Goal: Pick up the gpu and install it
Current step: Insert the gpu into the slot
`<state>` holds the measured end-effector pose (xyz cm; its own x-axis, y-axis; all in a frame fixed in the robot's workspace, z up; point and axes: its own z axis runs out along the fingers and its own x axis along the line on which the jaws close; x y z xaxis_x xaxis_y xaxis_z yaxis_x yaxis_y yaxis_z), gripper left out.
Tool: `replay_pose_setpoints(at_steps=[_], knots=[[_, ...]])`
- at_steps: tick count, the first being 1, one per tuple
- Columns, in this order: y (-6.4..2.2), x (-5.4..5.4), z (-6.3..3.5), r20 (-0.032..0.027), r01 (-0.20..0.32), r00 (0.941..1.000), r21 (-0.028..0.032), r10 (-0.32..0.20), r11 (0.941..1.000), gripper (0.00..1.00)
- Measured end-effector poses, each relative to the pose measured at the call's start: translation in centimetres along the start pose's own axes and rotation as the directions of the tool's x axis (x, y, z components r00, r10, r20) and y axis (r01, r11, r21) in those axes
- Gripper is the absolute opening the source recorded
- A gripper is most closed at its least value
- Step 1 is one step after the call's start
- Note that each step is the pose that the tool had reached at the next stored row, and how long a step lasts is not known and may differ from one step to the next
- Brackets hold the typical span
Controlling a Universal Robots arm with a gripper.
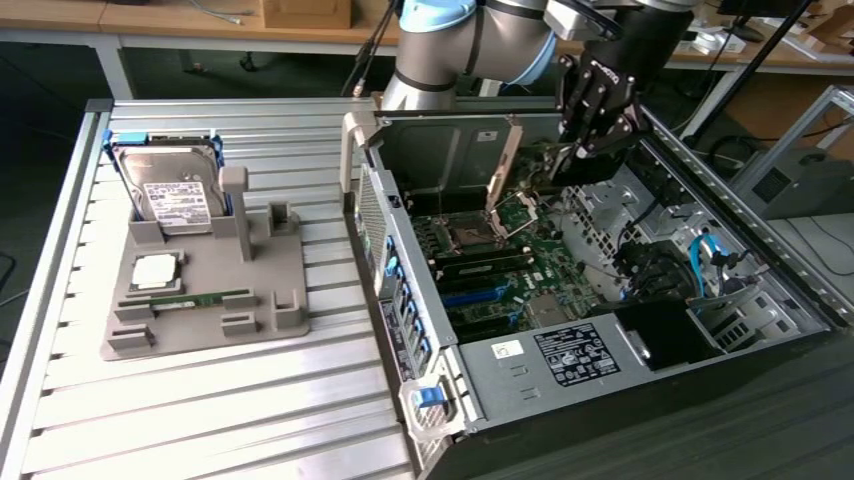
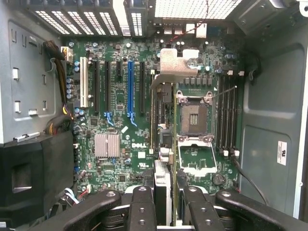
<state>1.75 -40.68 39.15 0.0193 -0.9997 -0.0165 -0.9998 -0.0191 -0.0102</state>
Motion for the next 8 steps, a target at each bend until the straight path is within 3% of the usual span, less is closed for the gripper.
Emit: replay_pose_setpoints(at_steps=[8], knots=[[0.16,0.04,0.18,0.0000,0.000,1.0000,0.0000,0.000,1.0000,0.28]])
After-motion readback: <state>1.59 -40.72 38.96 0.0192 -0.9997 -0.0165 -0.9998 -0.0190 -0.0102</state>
